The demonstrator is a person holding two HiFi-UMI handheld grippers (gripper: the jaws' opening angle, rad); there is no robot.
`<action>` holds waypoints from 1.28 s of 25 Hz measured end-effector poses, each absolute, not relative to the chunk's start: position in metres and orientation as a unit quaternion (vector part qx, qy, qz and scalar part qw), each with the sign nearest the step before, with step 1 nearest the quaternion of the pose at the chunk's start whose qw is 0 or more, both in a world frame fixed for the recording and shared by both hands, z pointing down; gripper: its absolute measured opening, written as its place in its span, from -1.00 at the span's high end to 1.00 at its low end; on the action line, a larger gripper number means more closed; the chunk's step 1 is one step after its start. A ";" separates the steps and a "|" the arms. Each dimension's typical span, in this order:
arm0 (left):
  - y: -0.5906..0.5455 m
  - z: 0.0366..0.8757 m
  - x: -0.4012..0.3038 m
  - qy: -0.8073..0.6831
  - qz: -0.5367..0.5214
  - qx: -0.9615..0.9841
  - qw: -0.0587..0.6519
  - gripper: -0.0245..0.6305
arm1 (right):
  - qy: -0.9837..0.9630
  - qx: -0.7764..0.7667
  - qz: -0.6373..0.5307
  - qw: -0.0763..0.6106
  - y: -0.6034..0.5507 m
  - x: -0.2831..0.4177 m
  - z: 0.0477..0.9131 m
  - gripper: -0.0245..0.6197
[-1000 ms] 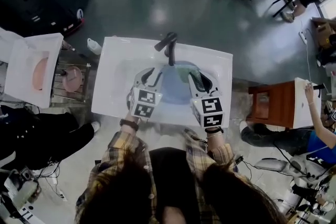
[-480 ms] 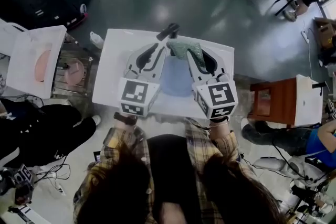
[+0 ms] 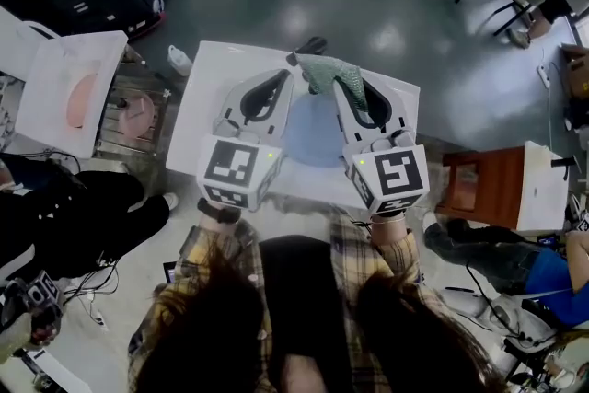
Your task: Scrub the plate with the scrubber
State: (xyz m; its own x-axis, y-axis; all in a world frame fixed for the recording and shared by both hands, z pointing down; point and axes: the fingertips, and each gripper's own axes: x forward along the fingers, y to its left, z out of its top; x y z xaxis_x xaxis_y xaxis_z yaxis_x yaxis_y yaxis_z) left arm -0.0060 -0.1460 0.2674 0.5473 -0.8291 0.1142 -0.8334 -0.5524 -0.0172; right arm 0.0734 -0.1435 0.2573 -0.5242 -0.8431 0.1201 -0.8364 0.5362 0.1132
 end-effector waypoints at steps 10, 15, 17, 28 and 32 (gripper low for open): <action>-0.145 0.273 -0.007 -0.470 0.052 0.881 0.021 0.88 | -0.873 0.479 -0.022 0.092 -0.145 0.071 0.266 0.61; -0.144 0.273 -0.002 -0.468 0.058 0.881 0.020 0.88 | -0.873 0.478 -0.022 0.098 -0.144 0.073 0.266 0.61; -0.145 0.272 0.001 -0.468 0.059 0.882 0.020 0.88 | -0.873 0.477 -0.022 0.101 -0.145 0.074 0.266 0.61; -0.150 0.274 0.004 -0.470 0.069 0.880 0.013 0.88 | -0.875 0.472 -0.014 0.106 -0.151 0.074 0.268 0.61; -0.152 0.275 0.001 -0.473 0.072 0.878 0.008 0.88 | -0.875 0.470 -0.019 0.111 -0.154 0.071 0.270 0.61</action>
State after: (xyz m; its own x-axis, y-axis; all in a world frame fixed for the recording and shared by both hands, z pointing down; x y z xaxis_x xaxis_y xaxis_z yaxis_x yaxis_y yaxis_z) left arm 0.0014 -0.1519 0.2746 0.5414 -0.8302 0.1331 -0.8324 -0.5515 -0.0545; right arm 0.0711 -0.1540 0.2705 -0.5336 -0.8271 0.1768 -0.8186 0.5576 0.1380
